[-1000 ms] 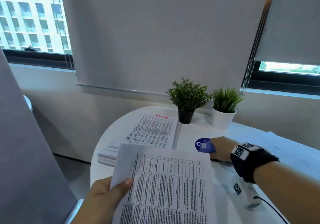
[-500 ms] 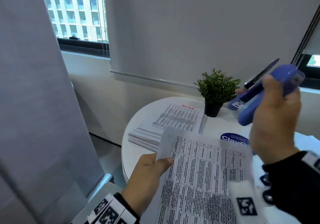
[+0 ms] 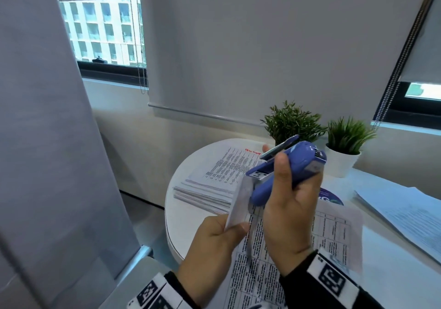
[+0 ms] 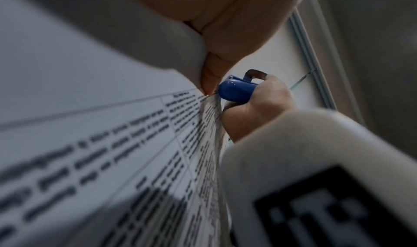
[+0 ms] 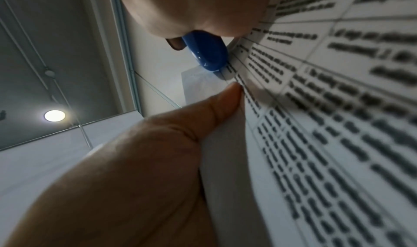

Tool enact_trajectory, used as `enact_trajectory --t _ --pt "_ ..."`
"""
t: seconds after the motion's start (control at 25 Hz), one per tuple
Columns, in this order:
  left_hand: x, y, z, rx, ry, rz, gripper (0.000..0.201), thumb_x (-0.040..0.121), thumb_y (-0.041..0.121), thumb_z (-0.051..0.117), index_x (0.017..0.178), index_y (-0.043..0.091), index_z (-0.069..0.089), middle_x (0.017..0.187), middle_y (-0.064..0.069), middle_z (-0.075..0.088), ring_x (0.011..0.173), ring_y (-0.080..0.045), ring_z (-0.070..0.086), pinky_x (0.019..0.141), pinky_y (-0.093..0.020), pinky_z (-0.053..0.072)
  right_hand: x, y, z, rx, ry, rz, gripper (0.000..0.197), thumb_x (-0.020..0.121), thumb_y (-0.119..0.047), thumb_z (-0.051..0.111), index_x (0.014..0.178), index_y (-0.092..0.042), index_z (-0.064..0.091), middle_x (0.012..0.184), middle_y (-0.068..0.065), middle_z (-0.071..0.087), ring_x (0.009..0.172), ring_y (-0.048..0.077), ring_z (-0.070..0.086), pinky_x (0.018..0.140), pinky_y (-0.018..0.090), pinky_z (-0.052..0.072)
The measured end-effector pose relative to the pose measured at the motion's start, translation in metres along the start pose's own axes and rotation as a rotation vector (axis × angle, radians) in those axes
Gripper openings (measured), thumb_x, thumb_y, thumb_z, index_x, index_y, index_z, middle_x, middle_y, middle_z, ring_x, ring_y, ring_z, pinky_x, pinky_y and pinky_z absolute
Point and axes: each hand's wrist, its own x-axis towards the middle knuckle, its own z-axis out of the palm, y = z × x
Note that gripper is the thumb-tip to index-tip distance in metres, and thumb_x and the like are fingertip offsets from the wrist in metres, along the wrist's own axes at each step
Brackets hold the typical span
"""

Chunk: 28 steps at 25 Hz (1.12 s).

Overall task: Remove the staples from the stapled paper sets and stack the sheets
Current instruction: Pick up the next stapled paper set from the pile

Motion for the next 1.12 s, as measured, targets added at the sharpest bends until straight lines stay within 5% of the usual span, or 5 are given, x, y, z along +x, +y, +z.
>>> enact_trajectory --t 0.24,0.44,0.6,0.84,1.12 --pt "0.001 -0.003 0.004 0.161 -0.018 0.082 0.035 0.089 0.029 0.049 0.082 -0.003 0.061 0.084 -0.030 0.063 0.074 -0.025 0.059 0.076 -0.059 0.048 0.012 0.000 0.003 -0.108 -0.003 0.127 0.036 0.080 -0.051 0.059 0.090 -0.017 0.055 0.079 0.006 0.066 0.074 0.026 0.068 0.069 0.046 0.057" --pt "0.002 -0.006 0.008 0.315 0.014 0.189 0.036 0.077 0.036 0.041 0.072 0.003 0.055 0.067 -0.018 0.057 0.065 -0.013 0.046 0.063 -0.049 0.042 0.014 -0.003 0.010 -0.088 0.023 0.188 0.037 0.084 -0.050 0.061 0.080 -0.013 0.056 0.064 0.008 0.061 0.050 0.021 0.059 0.047 0.035 0.054" --pt "0.003 -0.013 0.006 0.388 -0.022 0.221 0.047 0.081 0.045 0.040 0.082 0.003 0.061 0.077 -0.017 0.066 0.070 -0.026 0.059 0.073 -0.051 0.047 0.015 0.002 0.011 -0.064 0.092 0.239 0.041 0.073 -0.061 0.061 0.070 -0.020 0.055 0.059 0.005 0.059 0.046 0.022 0.057 0.046 0.034 0.051" --pt "-0.008 -0.030 -0.013 0.262 -0.165 -0.136 0.027 0.081 0.033 0.066 0.104 0.022 0.071 0.098 -0.001 0.074 0.099 -0.018 0.068 0.091 -0.037 0.050 0.037 -0.006 0.003 -0.034 0.185 0.232 0.031 0.091 -0.041 0.062 0.075 -0.015 0.057 0.055 0.000 0.055 0.049 0.020 0.054 0.052 0.039 0.052" --pt "-0.020 -0.042 -0.038 0.405 0.124 -0.277 0.015 0.093 0.012 0.062 0.091 0.021 0.075 0.079 0.001 0.076 0.081 -0.010 0.070 0.061 -0.009 0.047 0.069 -0.007 -0.020 -0.046 0.136 0.189 0.020 0.099 -0.035 0.051 0.100 -0.015 0.053 0.076 0.002 0.063 0.062 0.019 0.062 0.059 0.035 0.056"
